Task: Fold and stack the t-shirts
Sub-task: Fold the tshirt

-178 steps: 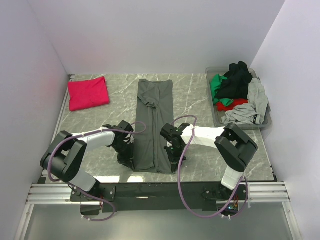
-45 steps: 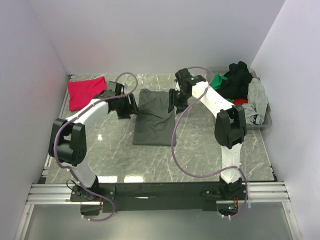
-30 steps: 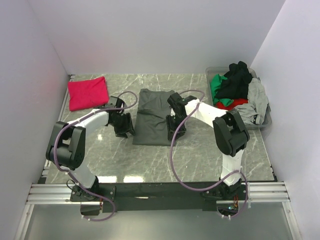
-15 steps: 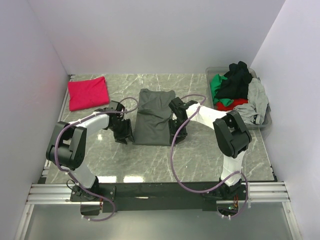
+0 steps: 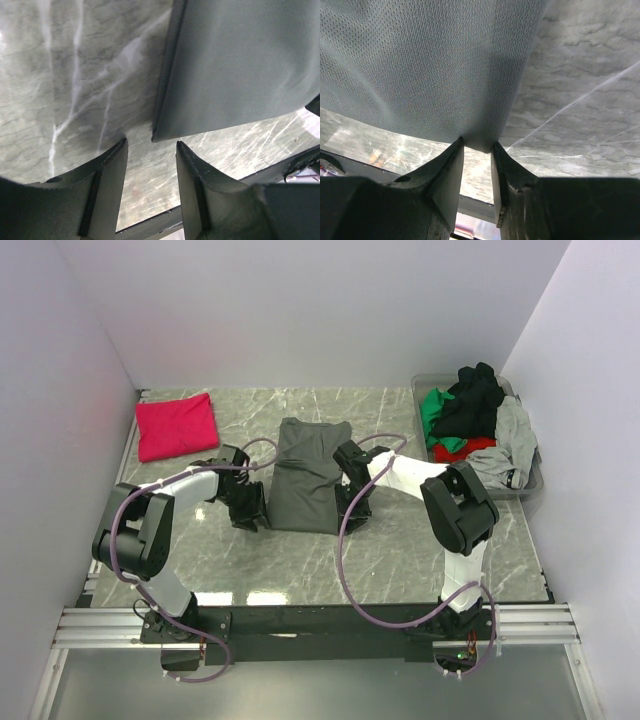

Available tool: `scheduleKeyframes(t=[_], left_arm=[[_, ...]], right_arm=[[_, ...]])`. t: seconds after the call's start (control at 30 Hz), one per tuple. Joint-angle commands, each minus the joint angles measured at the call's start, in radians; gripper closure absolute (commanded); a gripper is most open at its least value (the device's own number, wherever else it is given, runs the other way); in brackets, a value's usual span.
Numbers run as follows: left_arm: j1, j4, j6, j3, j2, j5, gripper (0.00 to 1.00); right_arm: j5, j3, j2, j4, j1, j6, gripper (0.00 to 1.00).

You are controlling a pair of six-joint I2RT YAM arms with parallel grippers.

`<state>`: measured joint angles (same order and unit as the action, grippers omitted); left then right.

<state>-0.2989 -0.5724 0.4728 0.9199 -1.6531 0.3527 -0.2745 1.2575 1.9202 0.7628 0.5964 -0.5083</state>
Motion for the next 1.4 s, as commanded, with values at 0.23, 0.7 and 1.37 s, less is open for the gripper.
scheduleKeyframes(t=[0.23, 0.7, 1.37], left_arm=[[-0.008, 0.060, -0.051, -0.015, -0.040, 0.054, 0.52], [-0.009, 0.069, -0.060, -0.010, -0.091, 0.037, 0.63], [-0.009, 0.080, -0.056, -0.016, -0.140, -0.030, 1.00]], right_arm=[[0.070, -0.033, -0.016, 0.007, 0.008, -0.021, 0.64], [0.072, -0.047, -0.013, 0.001, 0.009, -0.033, 0.64], [0.109, -0.047, -0.013, 0.036, 0.008, -0.047, 0.92]])
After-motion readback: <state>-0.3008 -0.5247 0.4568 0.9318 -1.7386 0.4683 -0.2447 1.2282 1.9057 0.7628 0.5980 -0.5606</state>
